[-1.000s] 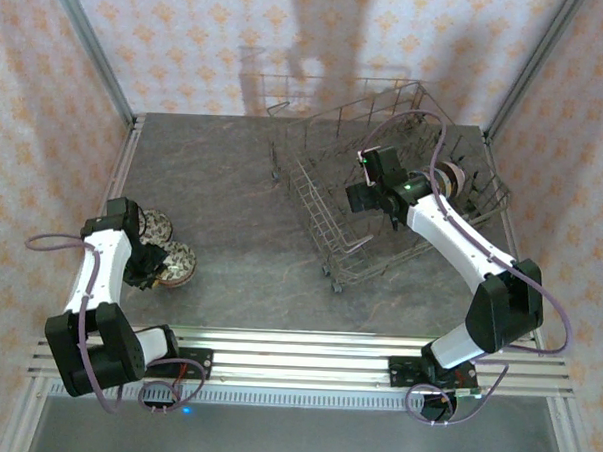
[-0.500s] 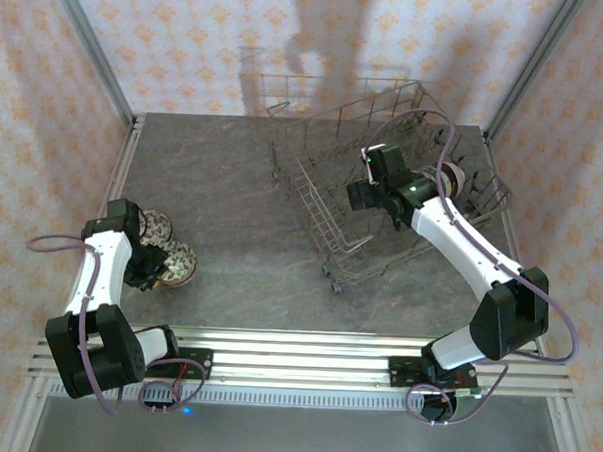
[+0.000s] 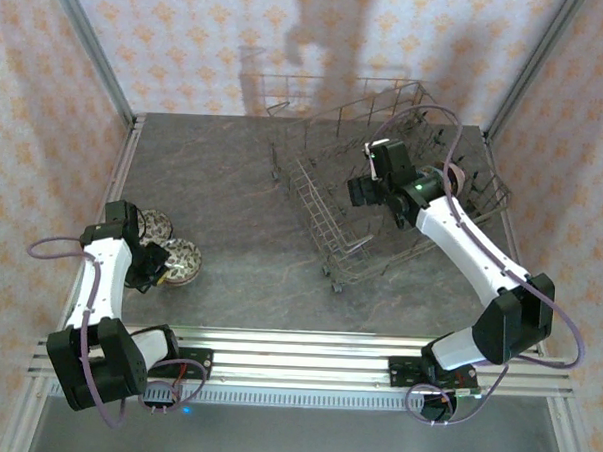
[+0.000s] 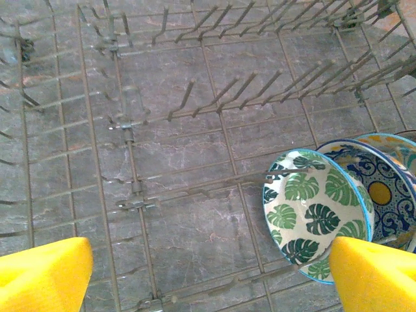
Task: Load the bowls into the dish rack
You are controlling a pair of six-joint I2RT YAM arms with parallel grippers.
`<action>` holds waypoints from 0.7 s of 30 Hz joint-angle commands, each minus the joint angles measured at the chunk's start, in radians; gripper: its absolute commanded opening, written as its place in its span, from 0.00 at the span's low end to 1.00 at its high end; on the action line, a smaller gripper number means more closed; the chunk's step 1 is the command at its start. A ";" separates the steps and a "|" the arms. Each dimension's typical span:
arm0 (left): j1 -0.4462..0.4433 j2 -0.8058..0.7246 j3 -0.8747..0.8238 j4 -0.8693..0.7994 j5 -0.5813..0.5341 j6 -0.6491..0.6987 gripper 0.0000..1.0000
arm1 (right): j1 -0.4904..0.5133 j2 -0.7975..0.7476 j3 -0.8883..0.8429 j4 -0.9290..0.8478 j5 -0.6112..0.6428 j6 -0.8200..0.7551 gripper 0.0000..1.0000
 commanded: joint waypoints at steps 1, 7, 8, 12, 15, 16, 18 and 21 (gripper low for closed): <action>0.009 -0.043 0.035 0.024 0.043 0.030 0.00 | -0.005 -0.032 0.059 -0.061 -0.010 0.040 0.93; 0.008 -0.112 0.053 0.028 0.041 0.071 0.00 | 0.011 -0.050 0.112 -0.112 0.012 0.072 0.93; 0.007 -0.124 0.053 0.037 0.052 0.071 0.00 | 0.014 -0.052 0.127 -0.125 0.019 0.076 0.93; -0.016 -0.163 0.076 0.055 0.078 0.069 0.00 | 0.033 -0.057 0.189 -0.177 0.029 0.100 0.92; -0.063 -0.177 0.122 0.063 0.090 0.068 0.00 | 0.044 -0.064 0.225 -0.195 -0.001 0.146 0.91; -0.080 -0.180 0.140 0.069 0.100 0.064 0.00 | 0.048 -0.062 0.237 -0.200 -0.024 0.159 0.90; -0.119 -0.182 0.173 0.087 0.124 0.049 0.00 | 0.063 -0.056 0.260 -0.209 -0.055 0.190 0.88; -0.196 -0.174 0.223 0.125 0.135 0.017 0.00 | 0.103 -0.036 0.295 -0.223 -0.069 0.220 0.86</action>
